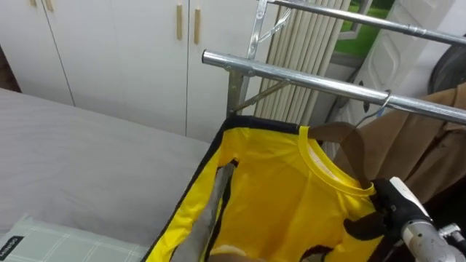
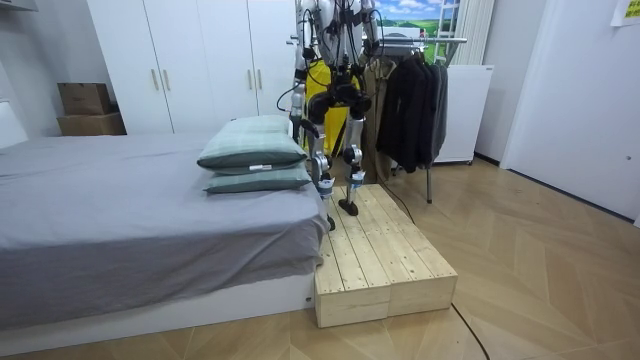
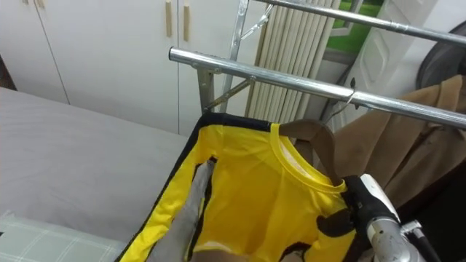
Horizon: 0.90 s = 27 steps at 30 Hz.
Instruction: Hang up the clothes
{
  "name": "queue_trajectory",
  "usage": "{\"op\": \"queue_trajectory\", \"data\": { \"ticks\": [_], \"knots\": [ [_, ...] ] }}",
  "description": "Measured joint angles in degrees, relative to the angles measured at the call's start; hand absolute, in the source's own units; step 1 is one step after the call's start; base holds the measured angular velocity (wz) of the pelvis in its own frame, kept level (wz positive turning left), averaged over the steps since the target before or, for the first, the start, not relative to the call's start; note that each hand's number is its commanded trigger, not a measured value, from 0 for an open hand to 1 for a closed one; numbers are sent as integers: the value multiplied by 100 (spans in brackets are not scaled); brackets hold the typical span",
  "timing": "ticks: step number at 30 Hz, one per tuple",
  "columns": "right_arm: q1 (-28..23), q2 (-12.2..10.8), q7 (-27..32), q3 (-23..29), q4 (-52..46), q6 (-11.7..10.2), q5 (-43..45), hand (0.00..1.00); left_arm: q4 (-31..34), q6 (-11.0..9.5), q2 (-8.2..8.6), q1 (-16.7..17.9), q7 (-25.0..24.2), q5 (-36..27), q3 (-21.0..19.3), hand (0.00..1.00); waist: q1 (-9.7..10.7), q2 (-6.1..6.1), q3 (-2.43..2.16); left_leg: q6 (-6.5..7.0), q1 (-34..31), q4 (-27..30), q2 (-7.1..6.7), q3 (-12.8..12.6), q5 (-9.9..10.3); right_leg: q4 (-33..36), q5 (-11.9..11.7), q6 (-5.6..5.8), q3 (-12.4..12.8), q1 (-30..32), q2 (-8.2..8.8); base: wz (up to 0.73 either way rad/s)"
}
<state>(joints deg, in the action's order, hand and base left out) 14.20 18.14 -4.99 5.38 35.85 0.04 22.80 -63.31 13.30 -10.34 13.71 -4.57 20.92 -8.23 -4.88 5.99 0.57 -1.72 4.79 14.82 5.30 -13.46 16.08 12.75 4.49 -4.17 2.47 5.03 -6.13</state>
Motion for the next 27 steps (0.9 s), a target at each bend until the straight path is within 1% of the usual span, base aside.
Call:
{"op": "queue_trajectory", "data": {
  "ticks": [15, 19, 27],
  "knots": [
    [-4, 0, 38, 0, -22, -9, 7, 0, 1, 0, -1, 0, 0, -6, -4, 0, 1, -13, 11, -3, -1, -10, 1, 9, -1, -10, 2, -3, 4, -7, -2, 0],
    [-11, -5, 74, 4, -61, -10, 218, 0, 3, 0, -1, 0, 0, -4, -4, 0, 9, -26, 19, -4, -9, -11, 2, 10, 0, -24, 2, -4, 3, -8, -1, 0],
    [-11, -7, 128, 2, -63, -17, 276, 0, 2, 0, -1, 0, 0, -13, 9, 0, 7, -31, 20, -5, -9, -18, 3, 12, 0, -22, 2, -4, 0, -7, -3, 0]
  ]
}}
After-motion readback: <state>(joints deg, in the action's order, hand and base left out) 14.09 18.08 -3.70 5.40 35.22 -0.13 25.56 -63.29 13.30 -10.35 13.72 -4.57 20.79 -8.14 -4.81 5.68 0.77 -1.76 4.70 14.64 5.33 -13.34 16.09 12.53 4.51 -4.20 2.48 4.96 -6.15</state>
